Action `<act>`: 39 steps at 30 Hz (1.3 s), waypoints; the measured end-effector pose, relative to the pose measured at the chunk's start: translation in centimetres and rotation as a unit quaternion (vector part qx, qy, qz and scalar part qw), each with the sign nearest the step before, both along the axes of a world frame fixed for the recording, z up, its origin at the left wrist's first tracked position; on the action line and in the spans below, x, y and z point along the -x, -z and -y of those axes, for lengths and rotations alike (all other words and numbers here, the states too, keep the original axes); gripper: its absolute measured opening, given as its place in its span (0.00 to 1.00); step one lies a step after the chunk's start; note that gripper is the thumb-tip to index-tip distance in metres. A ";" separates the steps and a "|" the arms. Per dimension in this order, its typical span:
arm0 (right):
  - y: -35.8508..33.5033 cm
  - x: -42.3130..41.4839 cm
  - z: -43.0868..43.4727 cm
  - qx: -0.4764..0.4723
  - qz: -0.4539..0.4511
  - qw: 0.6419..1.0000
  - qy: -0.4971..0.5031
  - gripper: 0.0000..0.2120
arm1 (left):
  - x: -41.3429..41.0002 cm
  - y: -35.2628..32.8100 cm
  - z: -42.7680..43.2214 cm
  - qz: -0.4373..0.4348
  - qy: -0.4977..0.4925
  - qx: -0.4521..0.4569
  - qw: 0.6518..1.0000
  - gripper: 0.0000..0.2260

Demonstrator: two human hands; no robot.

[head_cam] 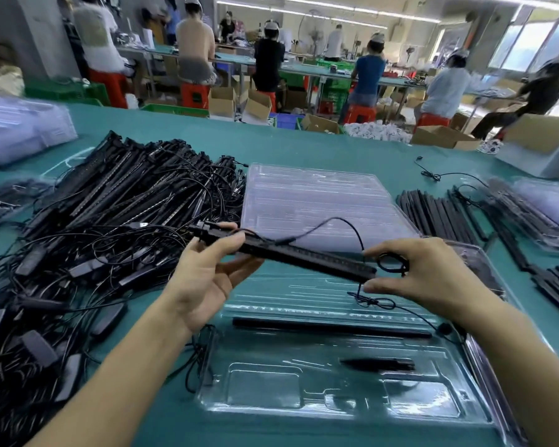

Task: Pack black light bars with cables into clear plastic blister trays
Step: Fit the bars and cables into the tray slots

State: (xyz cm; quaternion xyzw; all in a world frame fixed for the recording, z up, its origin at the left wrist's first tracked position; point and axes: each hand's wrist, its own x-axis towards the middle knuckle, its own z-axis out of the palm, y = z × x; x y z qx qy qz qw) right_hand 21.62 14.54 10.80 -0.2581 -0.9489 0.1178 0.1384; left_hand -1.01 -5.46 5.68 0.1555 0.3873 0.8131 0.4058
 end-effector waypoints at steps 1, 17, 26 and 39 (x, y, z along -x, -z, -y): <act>-0.2 -0.1 0.0 0.035 -0.014 0.999 -0.013 0.26 | -0.1 0.6 0.3 -0.018 0.003 0.002 1.000 0.11; -3.0 3.1 -2.0 -0.035 -0.078 0.993 0.087 0.14 | -2.5 5.0 -0.3 0.055 -0.107 0.096 0.988 0.12; 3.2 2.9 -0.2 0.010 0.243 0.968 -0.054 0.28 | -3.9 6.3 -0.2 0.023 -0.166 0.135 0.977 0.21; 6.0 2.0 0.2 -0.159 0.312 0.936 -0.018 0.16 | -1.6 5.1 4.0 -0.591 -0.006 0.328 0.737 0.22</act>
